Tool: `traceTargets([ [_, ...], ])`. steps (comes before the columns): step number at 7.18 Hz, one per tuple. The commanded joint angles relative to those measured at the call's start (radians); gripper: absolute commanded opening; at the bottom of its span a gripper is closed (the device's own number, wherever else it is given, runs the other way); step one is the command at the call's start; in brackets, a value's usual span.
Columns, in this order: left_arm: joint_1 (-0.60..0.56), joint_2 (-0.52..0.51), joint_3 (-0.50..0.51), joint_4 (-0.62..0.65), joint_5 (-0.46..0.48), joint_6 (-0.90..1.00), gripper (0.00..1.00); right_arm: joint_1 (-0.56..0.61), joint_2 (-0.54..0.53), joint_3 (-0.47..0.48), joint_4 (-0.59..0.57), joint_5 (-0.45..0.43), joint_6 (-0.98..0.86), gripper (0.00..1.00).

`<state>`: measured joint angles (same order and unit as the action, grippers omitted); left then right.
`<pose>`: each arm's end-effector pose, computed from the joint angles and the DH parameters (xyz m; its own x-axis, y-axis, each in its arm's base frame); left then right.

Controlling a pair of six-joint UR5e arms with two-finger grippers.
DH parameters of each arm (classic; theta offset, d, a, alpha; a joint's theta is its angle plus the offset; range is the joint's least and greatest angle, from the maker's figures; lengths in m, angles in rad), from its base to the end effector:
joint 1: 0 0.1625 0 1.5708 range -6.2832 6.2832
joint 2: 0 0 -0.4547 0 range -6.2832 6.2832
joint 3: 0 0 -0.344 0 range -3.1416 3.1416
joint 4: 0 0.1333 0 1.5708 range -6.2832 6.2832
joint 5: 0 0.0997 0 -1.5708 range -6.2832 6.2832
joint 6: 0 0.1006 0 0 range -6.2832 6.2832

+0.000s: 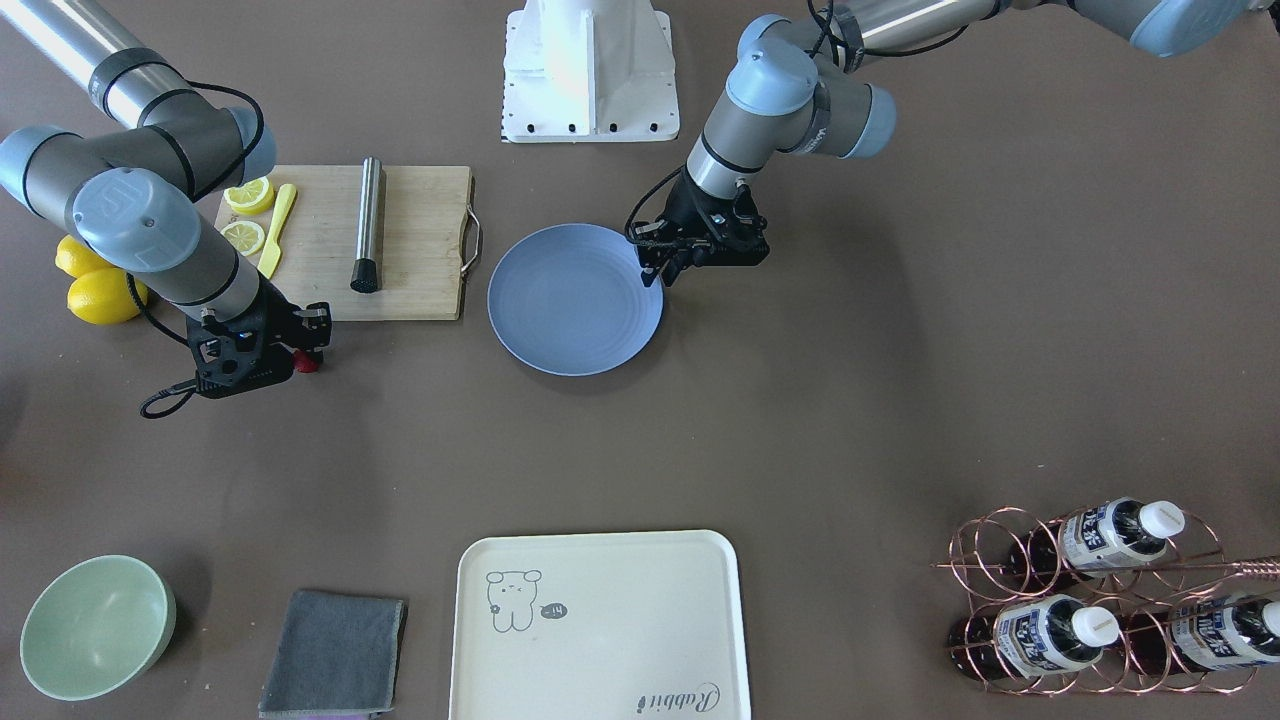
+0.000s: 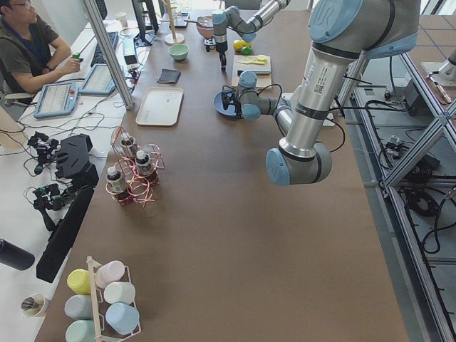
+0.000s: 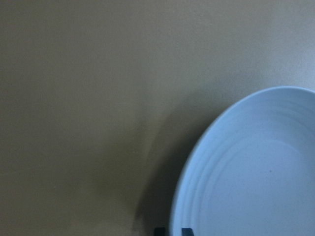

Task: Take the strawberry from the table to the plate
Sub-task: 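Grasp the red strawberry with the right gripper while the left gripper withdraws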

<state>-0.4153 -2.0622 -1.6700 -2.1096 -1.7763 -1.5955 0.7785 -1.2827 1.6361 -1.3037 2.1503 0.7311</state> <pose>0.5327 -0.3581 0.3238 0.3852 -0.1963 -0.9017 0.2357 0.9656 -0.1095 -0.3594 -0.4644 0.4899 0.6554 -0.2285 0.7199 0.1903 0.9724 0.1354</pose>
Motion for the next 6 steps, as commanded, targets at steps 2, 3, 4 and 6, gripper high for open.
traceTargets([
  [2, -0.066, 0.031, -0.025, 0.002, -0.011, 0.009, 0.91, 0.005, 0.139, 0.01, -0.051, 0.035, 0.096, 0.0],
  [3, -0.11, 0.057, -0.051, 0.02, -0.055, 0.014, 0.9, -0.011, 0.193, 0.013, -0.049, 0.04, 0.175, 0.0],
  [4, -0.191, 0.065, -0.054, 0.029, -0.148, 0.082, 0.91, -0.075, 0.253, 0.008, -0.049, 0.024, 0.277, 0.0],
  [6, -0.316, 0.15, -0.06, 0.03, -0.26, 0.245, 0.91, -0.201, 0.333, -0.005, -0.049, -0.1, 0.405, 0.0],
])
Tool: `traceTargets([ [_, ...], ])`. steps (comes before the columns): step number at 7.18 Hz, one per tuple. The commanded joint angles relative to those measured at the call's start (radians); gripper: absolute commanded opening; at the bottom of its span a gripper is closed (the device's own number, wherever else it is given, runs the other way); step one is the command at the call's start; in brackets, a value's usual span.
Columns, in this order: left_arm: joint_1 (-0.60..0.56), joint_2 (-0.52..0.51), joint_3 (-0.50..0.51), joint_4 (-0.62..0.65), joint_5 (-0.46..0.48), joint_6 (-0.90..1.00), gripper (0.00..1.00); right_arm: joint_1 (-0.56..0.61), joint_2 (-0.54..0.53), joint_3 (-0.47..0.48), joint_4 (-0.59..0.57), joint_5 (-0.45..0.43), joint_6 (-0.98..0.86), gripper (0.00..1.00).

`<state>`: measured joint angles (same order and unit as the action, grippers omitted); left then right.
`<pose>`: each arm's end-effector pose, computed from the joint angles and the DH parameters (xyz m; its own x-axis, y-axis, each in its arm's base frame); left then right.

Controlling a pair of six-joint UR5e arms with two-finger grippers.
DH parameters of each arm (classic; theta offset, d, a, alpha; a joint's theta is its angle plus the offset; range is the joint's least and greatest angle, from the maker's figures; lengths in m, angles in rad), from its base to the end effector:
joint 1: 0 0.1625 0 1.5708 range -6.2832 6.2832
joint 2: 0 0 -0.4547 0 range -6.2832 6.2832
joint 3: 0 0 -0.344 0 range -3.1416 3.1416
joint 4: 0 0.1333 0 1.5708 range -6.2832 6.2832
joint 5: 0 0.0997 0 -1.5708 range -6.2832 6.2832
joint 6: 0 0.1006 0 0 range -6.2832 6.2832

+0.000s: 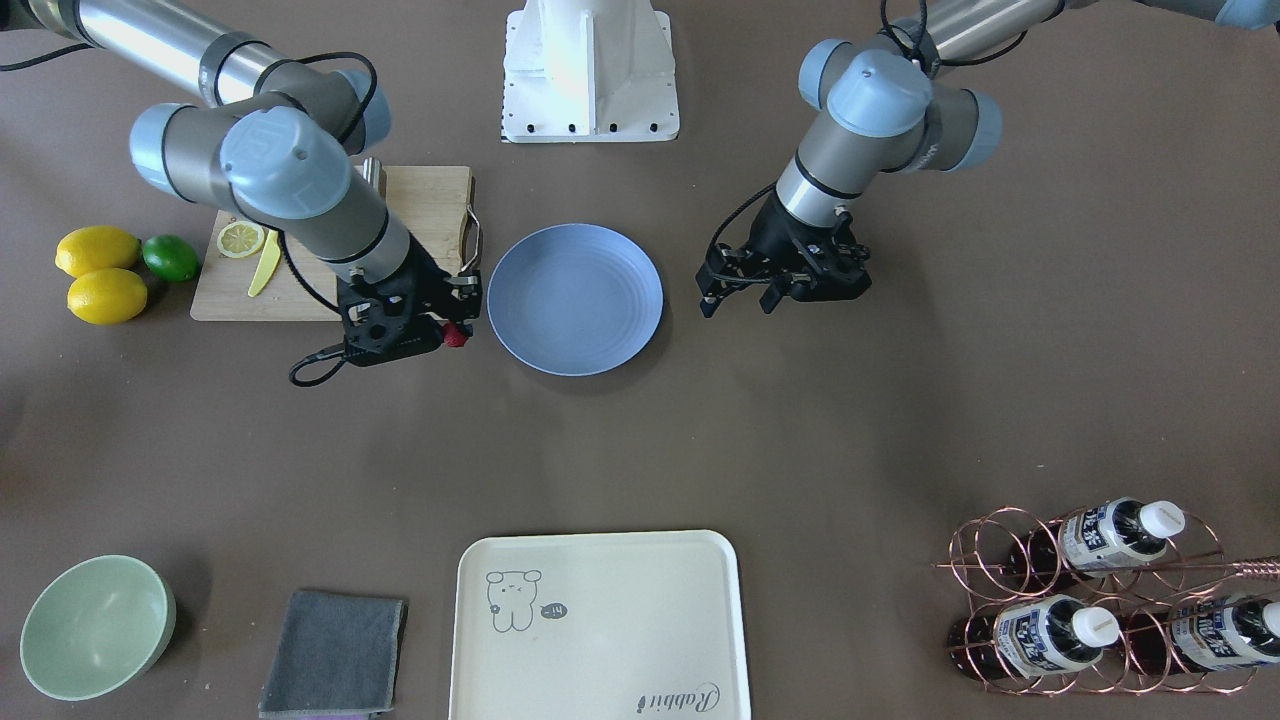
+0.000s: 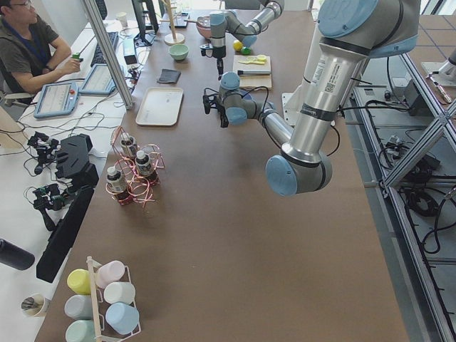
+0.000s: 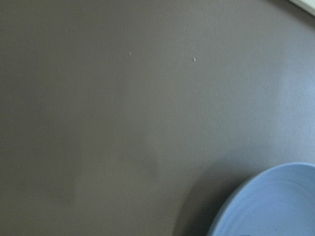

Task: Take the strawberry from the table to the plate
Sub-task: 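Carry the strawberry over the blue plate with the right gripper and release it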

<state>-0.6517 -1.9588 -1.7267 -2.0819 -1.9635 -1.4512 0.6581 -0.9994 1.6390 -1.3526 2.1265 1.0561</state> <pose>0.4167 -0.4371 0.3645 0.4246 -0.1853 -0.8862 0.2468 0.9655 -0.0836 -0.4666 -0.4621 0.3201 0.5508 -0.1028 0.8283 0.0773 0.9944 0.0720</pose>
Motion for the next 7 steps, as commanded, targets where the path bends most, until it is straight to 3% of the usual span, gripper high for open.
traceTargets([
  [1, -0.147, 0.078, 0.002, 0.002, -0.131, 0.188, 0.91, -0.128, 0.077, -0.03, 0.006, -0.12, 0.114, 0.0],
  [4, -0.204, 0.113, 0.007, 0.002, -0.155, 0.233, 0.91, -0.207, 0.133, -0.094, 0.012, -0.206, 0.162, 0.0],
  [7, -0.203, 0.118, 0.013, 0.0, -0.15, 0.233, 0.93, -0.21, 0.127, -0.102, 0.012, -0.209, 0.154, 0.0],
])
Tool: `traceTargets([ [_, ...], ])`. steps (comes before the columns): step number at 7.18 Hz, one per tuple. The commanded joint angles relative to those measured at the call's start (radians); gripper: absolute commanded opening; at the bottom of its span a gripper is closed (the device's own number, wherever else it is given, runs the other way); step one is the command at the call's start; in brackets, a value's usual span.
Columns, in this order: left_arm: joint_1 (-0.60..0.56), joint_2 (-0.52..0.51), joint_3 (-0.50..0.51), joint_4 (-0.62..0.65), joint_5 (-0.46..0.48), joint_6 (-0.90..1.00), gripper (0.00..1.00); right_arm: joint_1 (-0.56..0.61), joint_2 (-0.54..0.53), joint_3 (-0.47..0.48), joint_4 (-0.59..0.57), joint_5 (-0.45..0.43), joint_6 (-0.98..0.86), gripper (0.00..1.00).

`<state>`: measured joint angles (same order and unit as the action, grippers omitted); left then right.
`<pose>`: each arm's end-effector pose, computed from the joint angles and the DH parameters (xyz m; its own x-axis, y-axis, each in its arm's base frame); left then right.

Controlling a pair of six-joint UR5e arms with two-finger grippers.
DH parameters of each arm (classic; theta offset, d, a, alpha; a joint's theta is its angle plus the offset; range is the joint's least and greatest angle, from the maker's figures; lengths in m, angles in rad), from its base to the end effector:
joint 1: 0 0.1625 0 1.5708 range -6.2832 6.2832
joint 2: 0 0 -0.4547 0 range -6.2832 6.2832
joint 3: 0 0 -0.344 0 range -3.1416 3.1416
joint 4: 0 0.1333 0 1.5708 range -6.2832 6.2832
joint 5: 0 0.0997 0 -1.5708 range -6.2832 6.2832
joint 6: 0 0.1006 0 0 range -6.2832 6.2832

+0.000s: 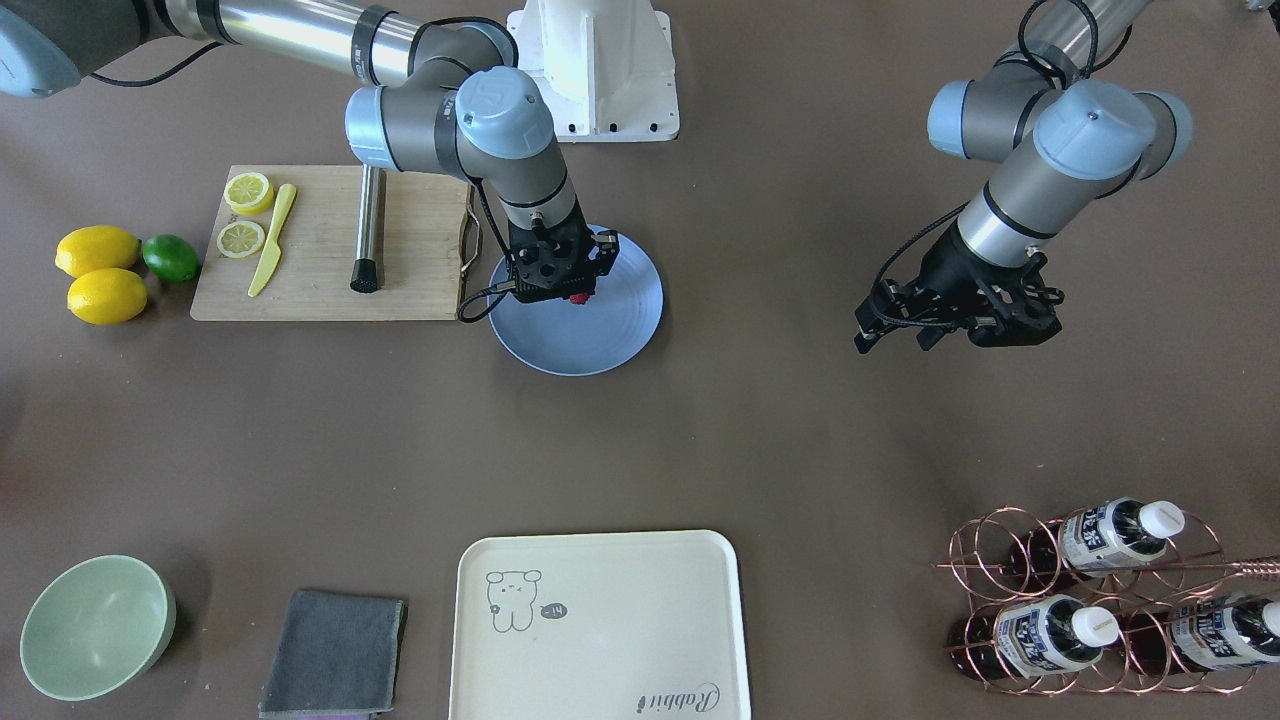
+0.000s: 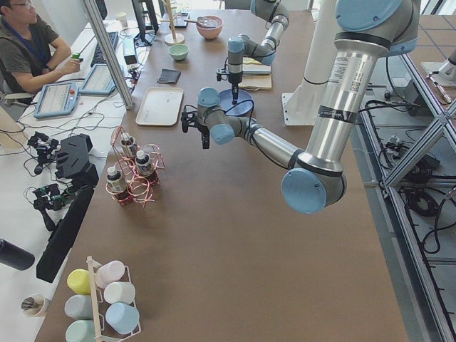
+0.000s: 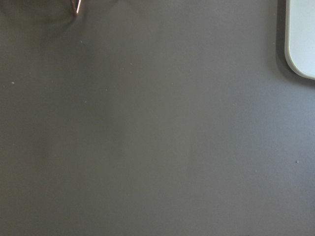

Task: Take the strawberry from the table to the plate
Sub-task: 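Carry the strawberry over the blue plate with the right gripper and release it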

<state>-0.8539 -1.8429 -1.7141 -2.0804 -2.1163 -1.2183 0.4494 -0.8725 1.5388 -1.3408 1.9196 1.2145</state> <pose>0.3105 -0.4797 0.4338 0.4996 -0.1240 -0.8573 0.2128 0.9769 -0.0173 -0.5865 -0.3927 0.2793 0.5857 -0.0814 0.8064 0.0389 0.9966 0.0724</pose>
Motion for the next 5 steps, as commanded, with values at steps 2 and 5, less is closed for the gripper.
traceTargets([
  [2, -0.001, 0.004, -0.001, -0.001, 0.007, -0.001, 0.94, -0.001, -0.003, -0.002, 0.002, -0.002, -0.004, 0.0],
  [5, 0.001, 0.008, -0.002, -0.001, 0.009, -0.003, 0.94, -0.006, -0.006, 0.006, 0.002, -0.007, 0.0, 1.0],
])
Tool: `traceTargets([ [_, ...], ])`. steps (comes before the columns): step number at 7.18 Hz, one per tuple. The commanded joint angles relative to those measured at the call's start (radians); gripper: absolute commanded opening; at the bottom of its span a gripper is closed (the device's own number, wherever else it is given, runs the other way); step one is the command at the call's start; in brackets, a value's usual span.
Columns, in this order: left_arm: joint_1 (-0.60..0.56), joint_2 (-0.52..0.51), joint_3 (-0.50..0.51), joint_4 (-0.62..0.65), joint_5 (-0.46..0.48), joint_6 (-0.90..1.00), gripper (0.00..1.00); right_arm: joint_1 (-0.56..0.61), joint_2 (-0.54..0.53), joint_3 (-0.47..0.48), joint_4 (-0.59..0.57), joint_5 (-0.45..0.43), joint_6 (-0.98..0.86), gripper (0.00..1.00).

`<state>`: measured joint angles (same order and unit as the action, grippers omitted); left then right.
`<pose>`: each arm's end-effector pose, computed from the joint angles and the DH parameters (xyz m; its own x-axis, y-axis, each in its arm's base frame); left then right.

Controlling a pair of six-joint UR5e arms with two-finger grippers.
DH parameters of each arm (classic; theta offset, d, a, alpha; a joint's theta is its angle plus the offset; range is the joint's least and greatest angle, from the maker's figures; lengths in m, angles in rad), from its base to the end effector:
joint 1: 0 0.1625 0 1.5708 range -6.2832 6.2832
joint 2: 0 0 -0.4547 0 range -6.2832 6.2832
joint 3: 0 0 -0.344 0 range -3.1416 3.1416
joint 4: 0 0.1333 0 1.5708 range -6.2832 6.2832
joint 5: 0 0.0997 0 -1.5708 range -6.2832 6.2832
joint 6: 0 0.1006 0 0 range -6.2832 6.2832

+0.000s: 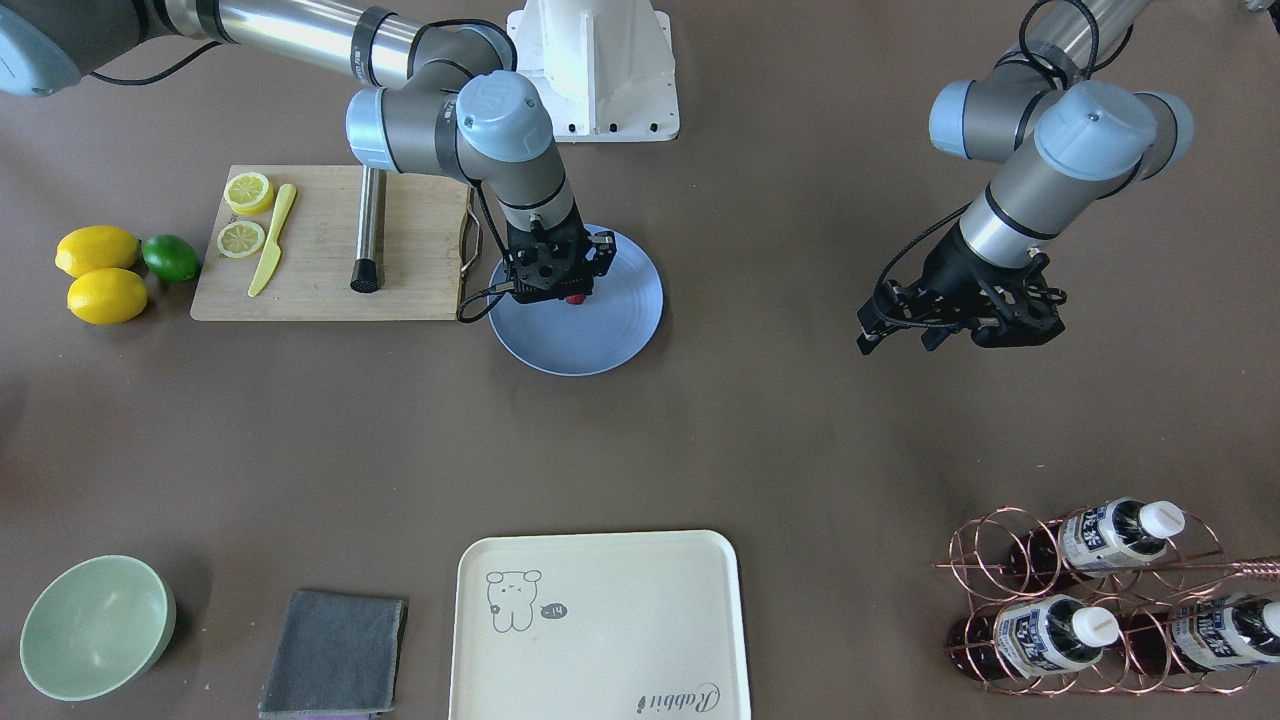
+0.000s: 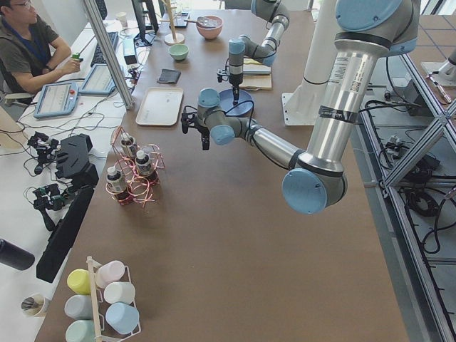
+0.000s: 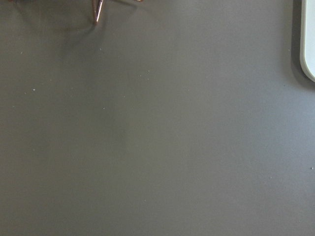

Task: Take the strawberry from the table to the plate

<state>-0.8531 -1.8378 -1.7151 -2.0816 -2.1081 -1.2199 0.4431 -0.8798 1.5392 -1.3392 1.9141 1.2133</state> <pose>0.3095 -0.4790 0.4363 0.5034 -0.1276 -0.8546 0.2193 0.9755 -0.0164 -0.5880 -0.3891 0.2842 0.5905 -0.0845 0.8026 0.0421 0.9964 0.0739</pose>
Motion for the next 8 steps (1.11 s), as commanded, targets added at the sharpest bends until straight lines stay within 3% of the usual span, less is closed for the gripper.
traceTargets([
  [1, 0.0, 0.003, -0.001, 0.0, 0.0, -0.001, 0.94, 0.005, 0.002, 0.009, 0.0, 0.0, 0.0, 1.0],
  [3, -0.017, 0.029, -0.014, -0.002, -0.012, 0.002, 0.94, 0.034, -0.007, 0.042, -0.008, 0.014, 0.002, 1.0],
  [4, -0.038, 0.078, -0.043, 0.0, -0.013, 0.025, 0.94, 0.098, -0.06, 0.106, -0.015, 0.07, -0.007, 1.0],
  [5, -0.117, 0.139, -0.05, 0.014, -0.089, 0.175, 0.94, 0.214, -0.149, 0.163, -0.015, 0.167, -0.041, 1.0],
  [8, -0.412, 0.303, -0.018, 0.076, -0.306, 0.69, 0.95, 0.541, -0.447, 0.298, -0.102, 0.362, -0.507, 1.0],
])
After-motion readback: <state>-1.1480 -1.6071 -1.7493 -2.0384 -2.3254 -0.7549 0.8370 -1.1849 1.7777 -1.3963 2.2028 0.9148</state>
